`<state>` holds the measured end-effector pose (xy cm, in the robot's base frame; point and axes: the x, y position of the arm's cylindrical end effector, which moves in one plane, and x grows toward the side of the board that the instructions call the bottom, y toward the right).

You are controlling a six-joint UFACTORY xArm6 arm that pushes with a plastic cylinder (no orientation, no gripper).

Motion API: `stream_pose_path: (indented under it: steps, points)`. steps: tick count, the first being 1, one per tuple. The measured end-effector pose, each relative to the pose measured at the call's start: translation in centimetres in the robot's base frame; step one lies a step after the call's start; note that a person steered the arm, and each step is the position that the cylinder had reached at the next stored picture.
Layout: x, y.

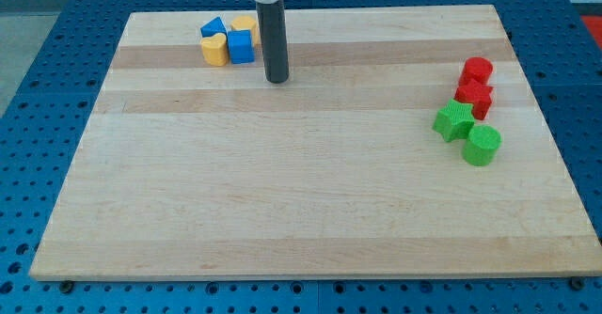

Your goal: Push the blue cube along with blue triangle up a bit

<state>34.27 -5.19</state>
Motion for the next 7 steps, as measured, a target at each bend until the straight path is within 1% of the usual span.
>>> stream_pose_path:
  steps: [2,4,7]
  points:
    - [0.1,0.4]
    - [0.4,-0.5]
    - [-0.6,-1.1]
